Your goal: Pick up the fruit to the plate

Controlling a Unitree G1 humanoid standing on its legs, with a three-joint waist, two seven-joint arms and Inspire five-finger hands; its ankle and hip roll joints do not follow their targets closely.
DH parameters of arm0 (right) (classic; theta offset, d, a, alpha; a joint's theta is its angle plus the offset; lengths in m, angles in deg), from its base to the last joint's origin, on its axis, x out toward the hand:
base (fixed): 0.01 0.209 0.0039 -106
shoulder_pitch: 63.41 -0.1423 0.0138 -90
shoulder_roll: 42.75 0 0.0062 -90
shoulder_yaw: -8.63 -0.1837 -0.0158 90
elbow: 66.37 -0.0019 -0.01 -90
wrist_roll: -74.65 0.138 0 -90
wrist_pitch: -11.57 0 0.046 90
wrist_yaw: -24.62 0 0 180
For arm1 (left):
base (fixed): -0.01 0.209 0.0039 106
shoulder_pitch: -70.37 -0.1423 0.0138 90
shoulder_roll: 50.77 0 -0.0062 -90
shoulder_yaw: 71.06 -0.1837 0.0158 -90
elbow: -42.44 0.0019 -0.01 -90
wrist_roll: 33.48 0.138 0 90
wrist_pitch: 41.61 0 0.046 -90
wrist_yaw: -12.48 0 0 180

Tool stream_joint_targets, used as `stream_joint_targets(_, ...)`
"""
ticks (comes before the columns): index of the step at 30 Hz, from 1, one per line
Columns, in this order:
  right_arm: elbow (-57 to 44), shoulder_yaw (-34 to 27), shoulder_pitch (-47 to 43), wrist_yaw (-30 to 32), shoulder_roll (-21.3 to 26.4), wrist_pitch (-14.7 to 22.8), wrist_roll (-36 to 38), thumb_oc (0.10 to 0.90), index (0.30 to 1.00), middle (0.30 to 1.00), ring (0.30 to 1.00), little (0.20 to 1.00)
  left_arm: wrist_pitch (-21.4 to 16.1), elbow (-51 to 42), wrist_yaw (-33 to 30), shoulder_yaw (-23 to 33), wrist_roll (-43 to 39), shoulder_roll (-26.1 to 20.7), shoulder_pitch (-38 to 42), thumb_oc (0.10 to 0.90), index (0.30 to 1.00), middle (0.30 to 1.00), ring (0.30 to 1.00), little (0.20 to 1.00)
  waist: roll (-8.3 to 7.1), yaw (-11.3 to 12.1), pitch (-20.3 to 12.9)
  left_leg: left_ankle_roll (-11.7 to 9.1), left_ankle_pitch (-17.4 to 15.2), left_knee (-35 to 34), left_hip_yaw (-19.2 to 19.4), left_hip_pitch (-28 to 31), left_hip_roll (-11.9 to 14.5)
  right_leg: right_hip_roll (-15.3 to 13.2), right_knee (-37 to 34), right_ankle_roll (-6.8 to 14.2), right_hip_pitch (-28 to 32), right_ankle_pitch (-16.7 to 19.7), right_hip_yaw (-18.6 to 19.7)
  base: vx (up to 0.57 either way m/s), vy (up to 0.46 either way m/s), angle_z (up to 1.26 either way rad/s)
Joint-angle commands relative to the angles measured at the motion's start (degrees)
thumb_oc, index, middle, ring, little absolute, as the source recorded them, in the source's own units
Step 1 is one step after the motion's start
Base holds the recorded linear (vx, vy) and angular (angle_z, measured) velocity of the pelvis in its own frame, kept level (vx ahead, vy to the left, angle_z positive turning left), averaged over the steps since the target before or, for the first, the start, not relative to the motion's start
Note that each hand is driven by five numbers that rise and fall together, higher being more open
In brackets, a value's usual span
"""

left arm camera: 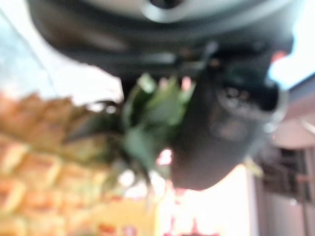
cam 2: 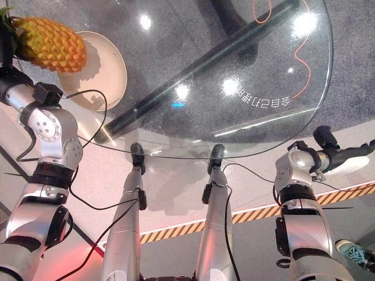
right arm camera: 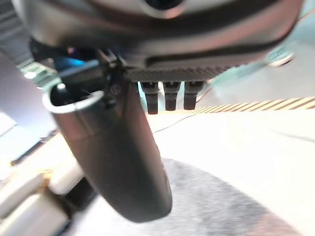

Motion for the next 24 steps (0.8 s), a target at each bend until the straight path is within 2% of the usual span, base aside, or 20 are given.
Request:
stream_joint_targets(1, 5.8, 0.5, 2.4, -5.7, 5.3, -1.8, 5.4, 0.800, 0.900, 0.900, 0.900, 0.900, -5.9, -0.3, -3.8, 1.0, 8.6, -5.9, 8.0, 0.100, 0.300, 0.300, 0.300, 0.200, -1.41, 1.2, -1.3, 2.0, -7.6, 6.9, 0.7, 0.2, -1.2, 3.3, -5.9, -2.1, 4.4, 0.9, -3.7, 0.03, -0.033, -0.01)
stream_joint_targets(6, 10.1, 1.1, 4.0, -11.7, 4.9, -7.5, 8.9, 0.800, 0.900, 0.900, 0.900, 0.900, -3.7, 0.9, -6.1, -0.2, 12.6, -6.8, 8.6, 0.100, 0.300, 0.300, 0.300, 0.200, -1.73, 1.3, -1.3, 2.2, -7.4, 7.5, 0.5, -0.2, -1.2, 3.5, -5.7, -2.3, 4.2, 1.2, -3.6, 0.00, -0.006, 0.00)
stream_joint_targets(14, 12.9, 1.6, 5.7, -16.7, 3.7, -11.3, 8.7, 0.800, 0.900, 0.900, 0.900, 0.900, -1.2, 2.3, -8.3, -1.6, 16.3, -6.8, 8.7, 0.100, 0.300, 0.300, 0.300, 0.200, -1.85, 1.2, -1.3, 2.4, -7.5, 7.8, 0.4, -0.2, -1.3, 3.7, -5.3, -2.3, 4.2, 1.3, -3.4, 0.00, 0.000, 0.00)
stream_joint_targets(16, 13.5, 2.1, 6.1, -20.1, 2.9, -13.9, 7.7, 0.800, 0.900, 0.900, 0.900, 0.900, 0.2, 3.3, -8.0, -2.0, 17.2, -6.9, 8.9, 0.100, 0.300, 0.300, 0.300, 0.200, -2.01, 1.2, -1.3, 2.4, -7.5, 7.5, 0.4, 0.1, -1.1, 3.8, -5.5, -2.3, 4.4, 1.3, -3.3, 0.00, 0.000, 0.00)
stream_joint_targets(24, 13.2, 3.3, 7.1, -24.1, 0.9, -14.8, 6.2, 0.800, 0.900, 0.900, 0.900, 0.900, 0.9, 4.1, -5.8, -2.6, 18.1, -6.4, 7.5, 0.100, 0.300, 0.300, 0.300, 0.200, -2.24, 1.1, -1.3, 2.4, -7.5, 7.7, 0.4, 0.0, -1.0, 4.0, -5.3, -2.3, 4.2, 1.5, -3.1, 0.00, 0.000, 0.00)
